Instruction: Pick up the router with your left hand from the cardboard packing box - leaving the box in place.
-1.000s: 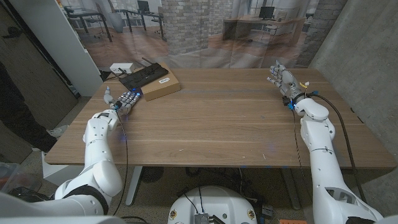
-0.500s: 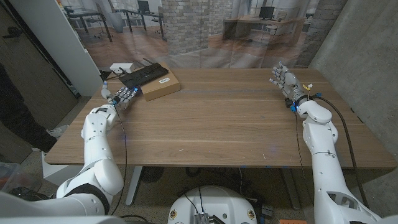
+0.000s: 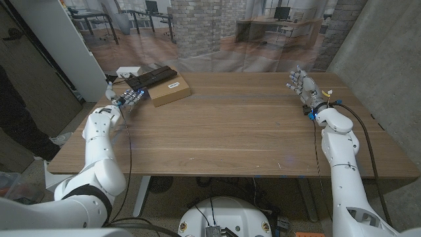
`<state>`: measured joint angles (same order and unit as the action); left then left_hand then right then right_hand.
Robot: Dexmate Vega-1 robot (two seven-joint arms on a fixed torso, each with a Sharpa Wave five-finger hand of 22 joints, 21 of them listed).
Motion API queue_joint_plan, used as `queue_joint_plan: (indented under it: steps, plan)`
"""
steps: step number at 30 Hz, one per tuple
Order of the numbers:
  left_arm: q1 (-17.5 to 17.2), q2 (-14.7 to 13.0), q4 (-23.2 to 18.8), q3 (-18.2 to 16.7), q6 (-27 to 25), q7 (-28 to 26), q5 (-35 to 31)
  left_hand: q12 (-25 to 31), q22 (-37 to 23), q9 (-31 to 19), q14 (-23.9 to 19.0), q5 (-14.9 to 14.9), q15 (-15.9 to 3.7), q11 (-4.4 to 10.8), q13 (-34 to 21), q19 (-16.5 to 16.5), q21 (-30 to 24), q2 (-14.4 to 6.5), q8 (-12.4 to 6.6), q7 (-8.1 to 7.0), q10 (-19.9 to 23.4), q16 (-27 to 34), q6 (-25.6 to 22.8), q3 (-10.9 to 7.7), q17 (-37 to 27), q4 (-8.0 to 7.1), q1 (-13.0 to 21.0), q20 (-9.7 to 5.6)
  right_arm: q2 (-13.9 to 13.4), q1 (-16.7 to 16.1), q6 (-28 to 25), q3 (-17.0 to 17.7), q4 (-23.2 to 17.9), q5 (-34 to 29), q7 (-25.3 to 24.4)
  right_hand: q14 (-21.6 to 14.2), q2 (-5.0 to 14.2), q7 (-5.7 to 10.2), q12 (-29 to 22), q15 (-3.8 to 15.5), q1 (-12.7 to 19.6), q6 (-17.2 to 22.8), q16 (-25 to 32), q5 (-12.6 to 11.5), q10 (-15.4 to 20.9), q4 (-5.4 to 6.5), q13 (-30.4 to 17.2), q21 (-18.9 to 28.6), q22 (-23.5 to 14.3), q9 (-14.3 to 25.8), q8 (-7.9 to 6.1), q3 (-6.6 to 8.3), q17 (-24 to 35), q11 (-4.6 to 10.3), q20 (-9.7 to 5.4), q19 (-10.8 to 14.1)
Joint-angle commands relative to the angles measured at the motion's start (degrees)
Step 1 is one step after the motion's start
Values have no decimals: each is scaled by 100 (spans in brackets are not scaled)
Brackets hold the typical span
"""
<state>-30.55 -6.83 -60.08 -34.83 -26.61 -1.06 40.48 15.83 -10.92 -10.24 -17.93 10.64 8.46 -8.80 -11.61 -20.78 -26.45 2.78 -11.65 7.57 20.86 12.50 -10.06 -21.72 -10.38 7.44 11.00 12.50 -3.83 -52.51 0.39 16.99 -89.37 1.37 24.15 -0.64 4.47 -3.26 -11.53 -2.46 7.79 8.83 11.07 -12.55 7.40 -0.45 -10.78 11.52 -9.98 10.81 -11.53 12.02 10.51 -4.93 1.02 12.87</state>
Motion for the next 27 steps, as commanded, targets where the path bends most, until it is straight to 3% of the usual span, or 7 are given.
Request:
queue_joint_plan:
  steps: [1, 23, 27]
  plan:
    - [481, -300, 1129, 79, 160, 15, -325, -26, -16, -30, -28, 42, 21, -3, -19, -66, 28, -3, -27, 248, 11, -28, -63, -20, -14, 43, 84, -2, 53, -9, 124, -23, -70, -36, -26, -61, -4, -5, -37, -13, -21, 55, 33, -23, 87, -8, -16, 24, -9, 6, -22, -27, 11, -19, 17, 72]
    - [1689, -707, 2936, 349, 822, 234, -860, 29, -10, -37, -417, 74, -144, 128, -14, -431, 12, 78, -102, 275, 403, 26, -452, -66, -2, 171, 495, -14, 58, -44, 146, 64, -10, -14, -42, -101, -2, 8, -46, 8, -18, 101, 28, -36, 161, -15, -18, 28, -8, 7, -22, -25, 8, -15, 5, 119]
    - [1928, -800, 3200, 435, 690, -18, -993, 68, -8, -45, -723, 74, -191, 176, -16, -732, -28, 165, -132, 280, 668, 67, -729, -40, -3, 159, 647, -14, 45, -36, 168, 80, 15, -2, -22, -106, -3, 14, -45, 13, -19, 113, 27, -38, 169, -15, -18, 26, -8, 8, -24, -26, 8, -14, 6, 121]
